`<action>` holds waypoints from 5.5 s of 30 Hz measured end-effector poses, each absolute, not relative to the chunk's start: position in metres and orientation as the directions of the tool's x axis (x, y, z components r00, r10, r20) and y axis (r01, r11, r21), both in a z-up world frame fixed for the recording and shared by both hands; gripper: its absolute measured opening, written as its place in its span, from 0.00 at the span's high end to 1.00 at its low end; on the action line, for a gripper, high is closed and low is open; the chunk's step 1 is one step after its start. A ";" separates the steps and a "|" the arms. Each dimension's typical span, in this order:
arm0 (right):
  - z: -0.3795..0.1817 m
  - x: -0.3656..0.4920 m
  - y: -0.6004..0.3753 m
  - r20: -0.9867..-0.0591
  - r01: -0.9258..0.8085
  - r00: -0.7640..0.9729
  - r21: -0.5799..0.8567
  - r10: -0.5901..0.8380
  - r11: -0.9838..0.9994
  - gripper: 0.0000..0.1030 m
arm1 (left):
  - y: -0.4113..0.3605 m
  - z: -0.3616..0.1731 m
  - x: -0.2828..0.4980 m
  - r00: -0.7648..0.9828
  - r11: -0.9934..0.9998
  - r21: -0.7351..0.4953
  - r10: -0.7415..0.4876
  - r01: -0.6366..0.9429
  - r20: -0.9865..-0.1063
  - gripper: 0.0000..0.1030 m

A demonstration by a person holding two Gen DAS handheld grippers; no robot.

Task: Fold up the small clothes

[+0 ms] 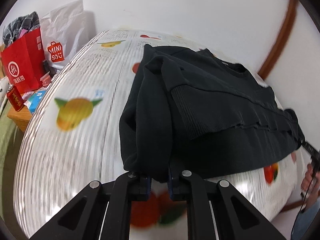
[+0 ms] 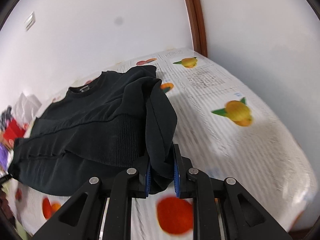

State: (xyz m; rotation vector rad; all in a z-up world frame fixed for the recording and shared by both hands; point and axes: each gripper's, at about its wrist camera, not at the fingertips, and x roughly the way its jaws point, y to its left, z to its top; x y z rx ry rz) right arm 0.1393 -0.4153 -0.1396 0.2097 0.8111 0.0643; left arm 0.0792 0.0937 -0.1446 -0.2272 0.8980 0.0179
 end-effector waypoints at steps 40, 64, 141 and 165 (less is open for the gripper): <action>-0.137 0.146 -0.304 -0.821 -0.182 0.531 0.130 0.209 0.975 0.80 | 0.020 -0.125 0.111 0.554 0.975 -0.188 -0.224 0.122 -0.802 0.73; -0.111 0.255 -0.289 -0.757 -0.166 0.629 0.095 0.179 0.982 0.77 | 0.040 -0.105 0.203 0.637 0.968 -0.247 -0.213 0.037 -0.740 0.73; -0.165 0.271 -0.410 -0.839 -0.077 0.515 0.161 0.177 0.984 0.52 | 0.127 -0.138 0.184 0.578 0.977 -0.196 -0.113 -0.082 -0.808 0.63; -0.164 0.323 -0.450 -0.837 0.009 0.547 0.003 -0.003 1.000 0.88 | 0.051 -0.151 0.240 0.616 0.992 -0.115 -0.065 -0.042 -0.785 0.90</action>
